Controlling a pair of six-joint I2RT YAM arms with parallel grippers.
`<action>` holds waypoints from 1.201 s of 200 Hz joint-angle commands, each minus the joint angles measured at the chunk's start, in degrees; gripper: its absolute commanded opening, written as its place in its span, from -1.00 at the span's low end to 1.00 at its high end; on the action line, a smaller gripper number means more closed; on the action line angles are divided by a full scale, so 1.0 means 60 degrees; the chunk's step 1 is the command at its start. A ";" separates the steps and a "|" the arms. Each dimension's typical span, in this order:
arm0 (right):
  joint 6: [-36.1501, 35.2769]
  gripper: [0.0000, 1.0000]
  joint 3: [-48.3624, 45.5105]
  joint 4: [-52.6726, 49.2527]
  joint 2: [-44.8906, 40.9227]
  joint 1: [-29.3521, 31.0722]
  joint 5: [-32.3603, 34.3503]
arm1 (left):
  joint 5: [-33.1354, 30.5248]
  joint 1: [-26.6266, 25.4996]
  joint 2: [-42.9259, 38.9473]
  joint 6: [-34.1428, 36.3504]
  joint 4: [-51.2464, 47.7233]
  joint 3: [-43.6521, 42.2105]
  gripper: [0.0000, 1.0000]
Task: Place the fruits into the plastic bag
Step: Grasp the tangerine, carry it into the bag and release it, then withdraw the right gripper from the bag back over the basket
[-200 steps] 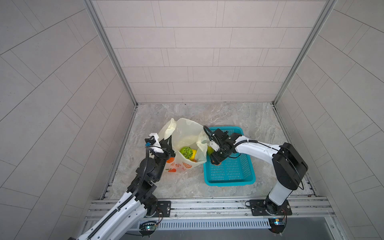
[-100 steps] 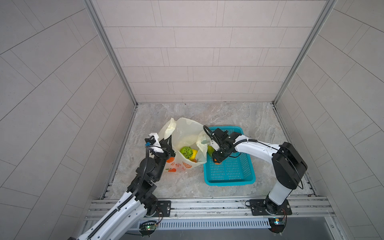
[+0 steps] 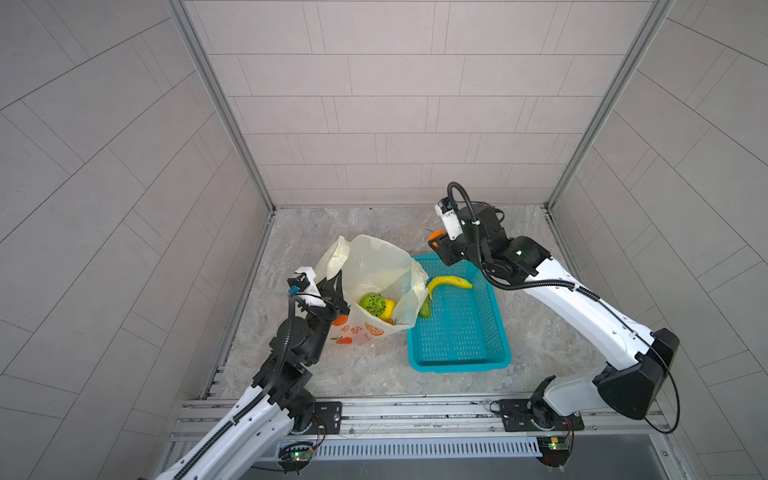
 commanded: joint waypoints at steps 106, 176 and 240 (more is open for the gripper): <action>0.0280 0.15 0.2806 -0.0207 0.5137 0.2055 -0.6843 | -0.0028 -0.0050 -0.0332 0.0044 -0.0072 -0.0060 -1.00; 0.0664 0.60 0.2079 0.0191 0.3964 0.1620 -0.5827 | -0.0032 -0.0056 -0.0402 -0.0012 -0.0116 -0.0142 -1.00; 0.0335 0.58 0.0633 0.1215 0.0577 0.0138 -0.3200 | -0.0112 -0.0044 -0.0407 -0.0029 -0.0189 -0.0133 -1.00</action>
